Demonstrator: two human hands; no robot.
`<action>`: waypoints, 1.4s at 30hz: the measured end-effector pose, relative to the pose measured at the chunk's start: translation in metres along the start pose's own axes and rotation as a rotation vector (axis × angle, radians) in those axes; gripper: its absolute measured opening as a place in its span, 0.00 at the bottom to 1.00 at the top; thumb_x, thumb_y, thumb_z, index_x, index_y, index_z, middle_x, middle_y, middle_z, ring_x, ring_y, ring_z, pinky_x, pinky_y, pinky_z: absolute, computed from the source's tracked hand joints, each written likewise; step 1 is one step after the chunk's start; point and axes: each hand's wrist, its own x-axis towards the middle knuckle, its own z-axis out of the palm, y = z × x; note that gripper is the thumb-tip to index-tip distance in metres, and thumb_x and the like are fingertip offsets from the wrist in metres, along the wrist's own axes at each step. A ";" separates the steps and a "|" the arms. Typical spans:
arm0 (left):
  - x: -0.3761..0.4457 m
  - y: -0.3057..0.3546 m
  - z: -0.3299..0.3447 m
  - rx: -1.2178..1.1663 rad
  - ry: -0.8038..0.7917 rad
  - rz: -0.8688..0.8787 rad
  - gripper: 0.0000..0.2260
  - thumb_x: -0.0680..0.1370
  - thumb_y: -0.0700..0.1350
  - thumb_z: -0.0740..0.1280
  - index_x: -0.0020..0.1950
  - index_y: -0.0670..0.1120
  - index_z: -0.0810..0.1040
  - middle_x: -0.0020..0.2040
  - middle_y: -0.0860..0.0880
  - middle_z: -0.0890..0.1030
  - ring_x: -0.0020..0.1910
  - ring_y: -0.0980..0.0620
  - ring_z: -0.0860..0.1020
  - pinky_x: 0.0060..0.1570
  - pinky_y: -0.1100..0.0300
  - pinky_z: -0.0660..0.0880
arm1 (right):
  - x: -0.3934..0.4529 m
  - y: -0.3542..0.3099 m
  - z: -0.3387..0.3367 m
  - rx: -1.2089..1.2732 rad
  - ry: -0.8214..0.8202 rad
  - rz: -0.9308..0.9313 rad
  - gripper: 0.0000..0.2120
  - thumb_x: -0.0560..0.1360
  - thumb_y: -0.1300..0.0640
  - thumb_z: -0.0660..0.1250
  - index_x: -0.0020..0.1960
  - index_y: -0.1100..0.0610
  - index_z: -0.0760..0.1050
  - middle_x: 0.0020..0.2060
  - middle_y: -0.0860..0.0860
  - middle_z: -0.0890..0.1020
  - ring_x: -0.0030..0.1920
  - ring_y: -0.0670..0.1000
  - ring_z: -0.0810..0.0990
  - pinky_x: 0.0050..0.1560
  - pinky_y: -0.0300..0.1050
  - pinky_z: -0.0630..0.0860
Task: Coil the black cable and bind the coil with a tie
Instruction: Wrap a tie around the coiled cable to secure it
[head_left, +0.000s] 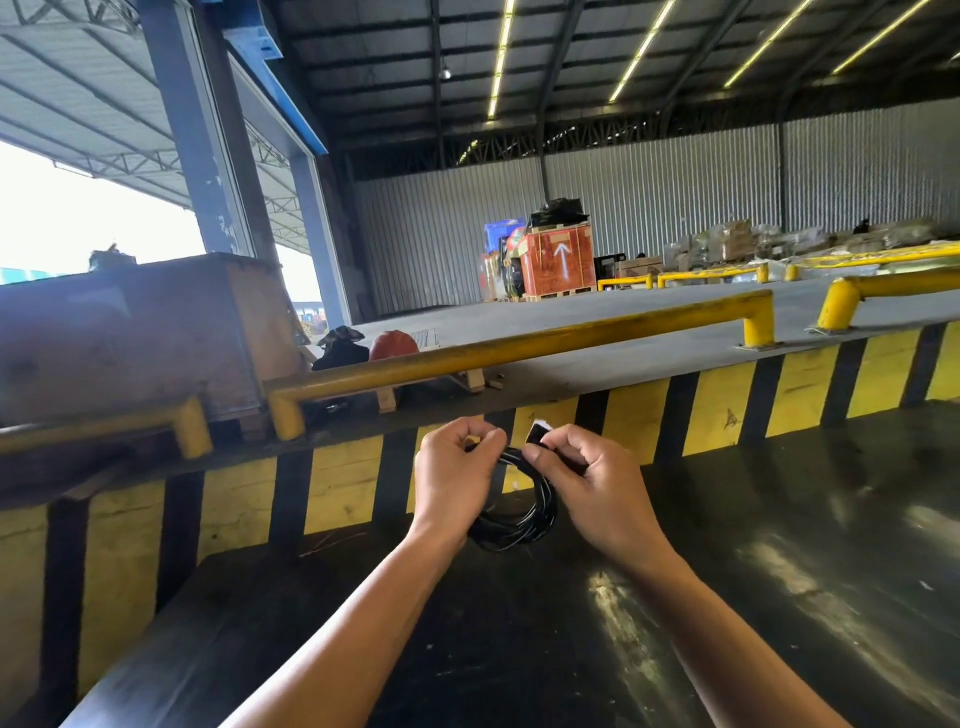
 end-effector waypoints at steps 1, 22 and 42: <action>0.000 -0.001 0.000 0.006 -0.010 -0.009 0.06 0.70 0.48 0.69 0.33 0.55 0.81 0.23 0.58 0.76 0.19 0.61 0.66 0.24 0.61 0.64 | 0.000 0.001 0.000 0.006 0.007 0.008 0.07 0.73 0.46 0.68 0.44 0.49 0.79 0.37 0.46 0.84 0.41 0.45 0.82 0.42 0.41 0.78; -0.001 -0.006 -0.005 0.045 -0.068 0.000 0.12 0.73 0.47 0.70 0.29 0.50 0.81 0.20 0.58 0.73 0.21 0.60 0.68 0.28 0.60 0.66 | 0.009 0.009 -0.006 0.037 -0.142 0.183 0.07 0.73 0.51 0.70 0.51 0.49 0.79 0.47 0.46 0.84 0.48 0.45 0.82 0.54 0.47 0.79; -0.095 -0.118 -0.006 -0.570 -0.317 -0.687 0.06 0.74 0.29 0.65 0.45 0.39 0.77 0.33 0.43 0.81 0.32 0.49 0.82 0.34 0.53 0.81 | -0.115 0.103 -0.007 0.342 -0.014 0.764 0.05 0.75 0.64 0.66 0.41 0.59 0.77 0.32 0.54 0.79 0.29 0.47 0.74 0.28 0.35 0.73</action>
